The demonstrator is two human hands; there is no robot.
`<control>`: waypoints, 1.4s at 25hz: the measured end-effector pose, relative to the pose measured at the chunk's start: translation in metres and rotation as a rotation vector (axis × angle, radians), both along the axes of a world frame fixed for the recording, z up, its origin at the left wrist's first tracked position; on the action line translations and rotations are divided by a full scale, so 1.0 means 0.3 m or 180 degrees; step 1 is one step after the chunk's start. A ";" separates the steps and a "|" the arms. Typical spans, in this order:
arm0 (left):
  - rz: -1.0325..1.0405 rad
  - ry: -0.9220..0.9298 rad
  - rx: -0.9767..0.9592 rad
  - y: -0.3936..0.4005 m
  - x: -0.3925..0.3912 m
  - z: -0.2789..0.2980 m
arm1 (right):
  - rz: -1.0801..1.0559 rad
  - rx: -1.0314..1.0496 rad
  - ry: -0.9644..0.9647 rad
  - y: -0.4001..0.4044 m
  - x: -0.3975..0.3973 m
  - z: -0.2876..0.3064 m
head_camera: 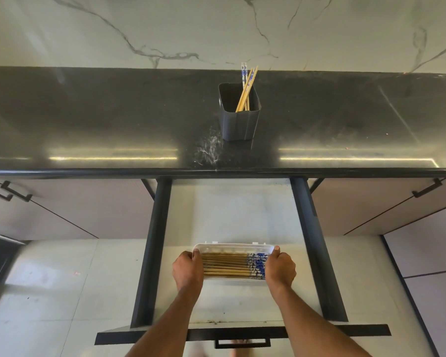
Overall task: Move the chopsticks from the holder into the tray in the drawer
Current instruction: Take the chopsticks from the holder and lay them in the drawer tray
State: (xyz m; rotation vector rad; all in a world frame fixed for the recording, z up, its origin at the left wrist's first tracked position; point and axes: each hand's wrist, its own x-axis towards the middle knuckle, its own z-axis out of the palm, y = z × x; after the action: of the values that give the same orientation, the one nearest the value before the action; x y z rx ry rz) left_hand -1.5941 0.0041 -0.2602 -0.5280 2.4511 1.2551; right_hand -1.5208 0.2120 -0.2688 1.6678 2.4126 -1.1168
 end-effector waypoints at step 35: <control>-0.1762 0.2605 -0.1079 0.201 -0.379 0.755 | 0.2163 0.2860 0.0829 0.057 -0.384 0.777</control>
State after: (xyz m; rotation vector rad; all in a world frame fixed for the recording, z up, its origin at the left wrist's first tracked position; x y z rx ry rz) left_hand -1.7078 0.0645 -0.0338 0.7152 3.1440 0.9134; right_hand -1.6360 0.2289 -0.0358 0.5632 3.5064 -0.1321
